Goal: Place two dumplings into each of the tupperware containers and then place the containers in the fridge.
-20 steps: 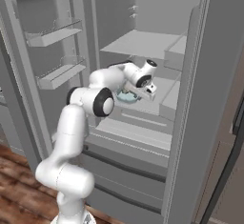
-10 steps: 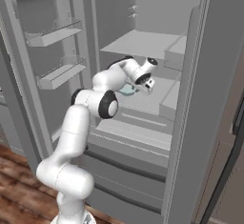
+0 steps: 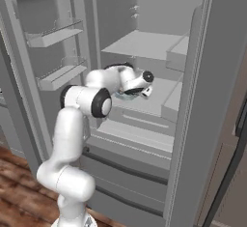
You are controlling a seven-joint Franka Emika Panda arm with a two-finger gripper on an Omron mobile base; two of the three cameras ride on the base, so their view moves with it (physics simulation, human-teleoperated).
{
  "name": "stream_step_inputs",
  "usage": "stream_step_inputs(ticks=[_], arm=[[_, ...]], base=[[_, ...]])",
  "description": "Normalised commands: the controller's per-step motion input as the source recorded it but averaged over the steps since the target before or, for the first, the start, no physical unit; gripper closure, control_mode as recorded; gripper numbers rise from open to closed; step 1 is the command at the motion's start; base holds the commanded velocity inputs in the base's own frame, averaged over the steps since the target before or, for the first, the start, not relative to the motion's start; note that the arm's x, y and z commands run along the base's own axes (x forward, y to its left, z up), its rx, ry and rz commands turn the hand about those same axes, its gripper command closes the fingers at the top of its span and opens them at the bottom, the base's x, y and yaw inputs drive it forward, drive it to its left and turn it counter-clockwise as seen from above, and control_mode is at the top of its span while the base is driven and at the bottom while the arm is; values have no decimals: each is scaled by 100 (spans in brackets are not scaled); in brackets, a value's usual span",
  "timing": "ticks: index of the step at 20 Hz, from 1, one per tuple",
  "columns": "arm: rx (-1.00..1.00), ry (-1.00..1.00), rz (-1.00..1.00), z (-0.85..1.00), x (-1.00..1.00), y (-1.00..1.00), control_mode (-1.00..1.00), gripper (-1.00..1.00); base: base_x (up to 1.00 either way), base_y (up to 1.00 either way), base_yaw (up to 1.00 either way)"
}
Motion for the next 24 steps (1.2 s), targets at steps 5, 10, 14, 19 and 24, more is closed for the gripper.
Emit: stream_step_inputs(ticks=[5,10,14,19,24], arm=[[16,-27,-6,45,-49,-58,-100,-100],[30,-15,0,96,-98,-98,-100,-100],[11,4,5,45,-100,-26,-100,-100],[-15,20,28,48,-85,28,-100,-100],[-55,5,35,-9,-99,43,-100,-100]], base=[[0,0,0],[0,0,0],[0,0,0],[0,0,0],[0,0,0]])
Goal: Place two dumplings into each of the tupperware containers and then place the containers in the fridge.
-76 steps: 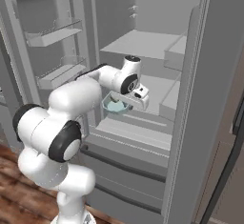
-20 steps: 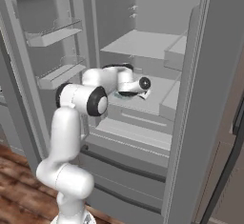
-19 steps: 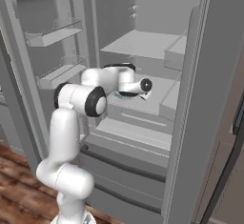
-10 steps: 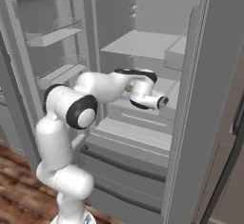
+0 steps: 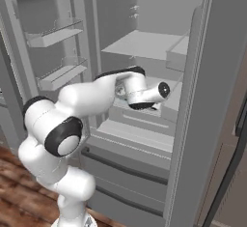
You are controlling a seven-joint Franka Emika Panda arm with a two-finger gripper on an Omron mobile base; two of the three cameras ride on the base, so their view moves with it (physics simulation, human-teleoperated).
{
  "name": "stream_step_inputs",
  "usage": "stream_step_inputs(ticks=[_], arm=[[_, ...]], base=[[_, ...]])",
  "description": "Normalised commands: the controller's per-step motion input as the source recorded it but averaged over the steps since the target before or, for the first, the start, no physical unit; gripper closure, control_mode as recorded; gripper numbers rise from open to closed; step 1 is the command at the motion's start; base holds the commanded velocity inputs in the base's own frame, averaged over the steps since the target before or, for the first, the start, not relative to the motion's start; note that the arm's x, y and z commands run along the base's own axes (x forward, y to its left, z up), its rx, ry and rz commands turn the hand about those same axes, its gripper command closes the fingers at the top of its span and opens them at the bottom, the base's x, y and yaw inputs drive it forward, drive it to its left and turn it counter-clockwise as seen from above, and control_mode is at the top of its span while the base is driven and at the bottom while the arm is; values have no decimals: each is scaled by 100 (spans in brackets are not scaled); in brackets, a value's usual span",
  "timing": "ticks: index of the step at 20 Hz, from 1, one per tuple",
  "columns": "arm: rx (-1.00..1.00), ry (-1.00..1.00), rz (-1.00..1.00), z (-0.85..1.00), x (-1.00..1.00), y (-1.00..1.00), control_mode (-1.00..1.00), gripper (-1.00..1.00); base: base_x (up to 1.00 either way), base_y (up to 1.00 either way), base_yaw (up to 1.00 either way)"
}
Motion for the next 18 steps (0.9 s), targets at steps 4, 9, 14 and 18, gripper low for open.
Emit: stream_step_inputs(ticks=[4,9,14,18], arm=[[-61,0,35,-42,-100,40,-100,-100],[-48,0,50,-9,-100,41,-100,-100],[-37,0,60,1,-97,40,-100,-100],[-30,-1,61,0,-80,48,-100,-100]], base=[[0,0,0],[0,0,0],[0,0,0],[0,0,0]])
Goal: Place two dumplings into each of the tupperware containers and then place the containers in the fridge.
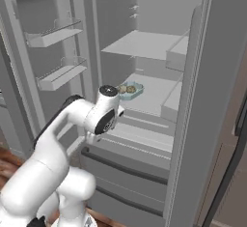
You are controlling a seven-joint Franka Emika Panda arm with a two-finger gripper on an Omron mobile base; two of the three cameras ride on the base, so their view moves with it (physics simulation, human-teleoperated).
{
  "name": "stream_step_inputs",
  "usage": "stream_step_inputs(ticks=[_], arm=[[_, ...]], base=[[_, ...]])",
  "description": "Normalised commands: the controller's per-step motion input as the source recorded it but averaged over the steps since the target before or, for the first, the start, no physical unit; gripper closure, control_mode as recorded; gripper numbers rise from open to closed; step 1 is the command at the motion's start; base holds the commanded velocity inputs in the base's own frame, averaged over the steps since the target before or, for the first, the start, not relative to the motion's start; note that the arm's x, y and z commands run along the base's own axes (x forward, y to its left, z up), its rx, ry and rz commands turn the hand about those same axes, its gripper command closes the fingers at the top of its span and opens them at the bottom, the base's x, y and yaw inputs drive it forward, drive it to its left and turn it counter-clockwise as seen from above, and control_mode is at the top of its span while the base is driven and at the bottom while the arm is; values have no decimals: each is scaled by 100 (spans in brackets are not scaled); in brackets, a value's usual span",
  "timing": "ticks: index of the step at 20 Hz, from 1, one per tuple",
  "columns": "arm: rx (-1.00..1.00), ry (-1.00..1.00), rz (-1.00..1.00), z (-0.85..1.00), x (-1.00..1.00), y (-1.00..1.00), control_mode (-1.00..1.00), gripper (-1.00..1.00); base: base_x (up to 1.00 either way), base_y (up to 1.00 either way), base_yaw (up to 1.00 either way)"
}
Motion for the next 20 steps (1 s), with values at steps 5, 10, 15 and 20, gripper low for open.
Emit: stream_step_inputs(ticks=[5,10,15,20], arm=[[-24,-15,44,0,-80,59,-100,-100],[-18,-17,35,-3,-61,58,-100,-100],[-5,-14,26,-13,-8,15,-100,-100],[-1,-11,11,-1,-1,0,-100,-100]], base=[[0,0,0],[0,0,0],[0,0,0],[0,0,0]])
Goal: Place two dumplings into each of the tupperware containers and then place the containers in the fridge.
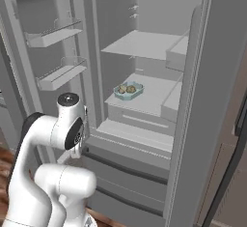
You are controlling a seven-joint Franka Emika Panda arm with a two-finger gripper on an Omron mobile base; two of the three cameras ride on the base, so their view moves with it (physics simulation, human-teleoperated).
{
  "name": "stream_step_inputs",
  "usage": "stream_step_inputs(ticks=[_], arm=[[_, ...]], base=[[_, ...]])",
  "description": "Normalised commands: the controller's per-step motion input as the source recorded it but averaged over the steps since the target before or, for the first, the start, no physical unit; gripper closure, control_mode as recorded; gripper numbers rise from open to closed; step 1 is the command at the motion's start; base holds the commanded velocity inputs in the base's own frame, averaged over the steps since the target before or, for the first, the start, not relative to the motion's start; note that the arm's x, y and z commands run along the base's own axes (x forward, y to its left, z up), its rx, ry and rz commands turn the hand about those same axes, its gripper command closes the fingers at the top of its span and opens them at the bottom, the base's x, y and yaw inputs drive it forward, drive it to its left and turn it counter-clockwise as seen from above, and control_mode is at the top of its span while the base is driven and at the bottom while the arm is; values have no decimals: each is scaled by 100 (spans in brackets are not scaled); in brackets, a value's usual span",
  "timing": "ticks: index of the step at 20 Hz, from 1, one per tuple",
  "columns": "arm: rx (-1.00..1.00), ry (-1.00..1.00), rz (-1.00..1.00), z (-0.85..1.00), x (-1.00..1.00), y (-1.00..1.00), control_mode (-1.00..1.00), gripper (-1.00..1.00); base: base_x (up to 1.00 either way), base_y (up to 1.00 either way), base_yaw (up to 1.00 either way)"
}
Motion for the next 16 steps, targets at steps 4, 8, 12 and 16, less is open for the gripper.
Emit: stream_step_inputs(ticks=[4,8,12,16], arm=[[0,-4,3,0,-6,0,100,-100],[0,0,0,0,0,0,100,-100],[0,0,0,0,0,0,100,-100],[0,0,0,0,0,0,100,-100]], base=[[-66,-23,8],[-100,-53,8],[-100,-35,24],[-89,-1,65]])
